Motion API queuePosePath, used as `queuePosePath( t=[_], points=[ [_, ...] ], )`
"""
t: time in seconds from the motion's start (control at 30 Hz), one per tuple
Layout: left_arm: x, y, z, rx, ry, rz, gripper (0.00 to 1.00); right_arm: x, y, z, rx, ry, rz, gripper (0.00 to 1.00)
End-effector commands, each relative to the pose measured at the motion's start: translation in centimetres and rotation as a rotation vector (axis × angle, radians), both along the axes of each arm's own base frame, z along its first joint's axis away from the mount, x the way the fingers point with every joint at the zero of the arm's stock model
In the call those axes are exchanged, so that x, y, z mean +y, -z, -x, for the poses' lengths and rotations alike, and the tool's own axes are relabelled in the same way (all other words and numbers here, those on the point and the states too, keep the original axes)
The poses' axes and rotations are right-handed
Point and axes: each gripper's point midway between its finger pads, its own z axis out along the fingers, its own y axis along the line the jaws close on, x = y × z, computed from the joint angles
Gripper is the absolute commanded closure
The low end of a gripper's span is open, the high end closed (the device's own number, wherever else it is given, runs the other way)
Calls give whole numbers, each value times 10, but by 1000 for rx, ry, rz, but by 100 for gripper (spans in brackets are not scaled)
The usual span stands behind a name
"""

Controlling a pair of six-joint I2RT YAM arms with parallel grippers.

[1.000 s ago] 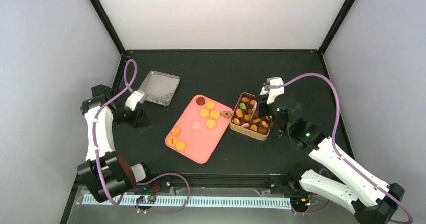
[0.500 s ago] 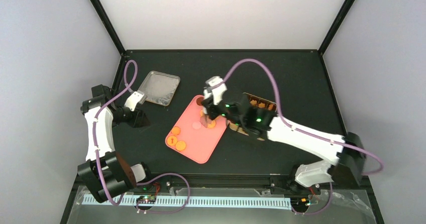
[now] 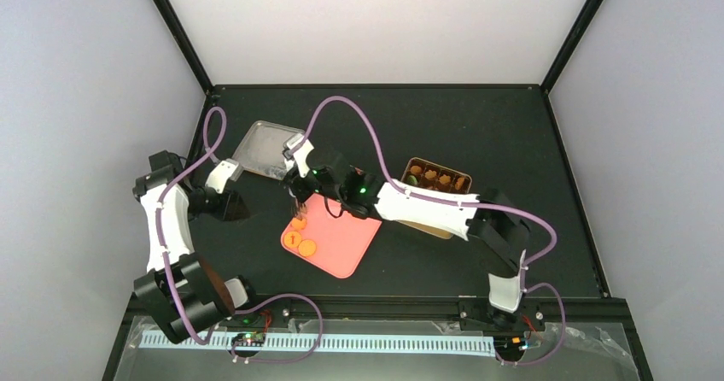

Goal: Pack the cookies
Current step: Position the fake cookies on the plate.

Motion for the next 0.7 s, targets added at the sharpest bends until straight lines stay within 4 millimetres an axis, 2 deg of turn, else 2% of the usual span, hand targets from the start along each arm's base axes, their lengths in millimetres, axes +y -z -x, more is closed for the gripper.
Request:
queuePosePath(
  t=[0.0,0.2,0.67],
  points=[
    [4,1,-1,-10,4,-8,50,22,-14,-3,-4,-31,-73,76],
    [3,-1,-1,-17,7,-4,50,27,6,-5,17,-35,-28,72],
    [1,-10,-2,-34,14,5,50,29,22,-7,29,-41,50,67]
  ],
)
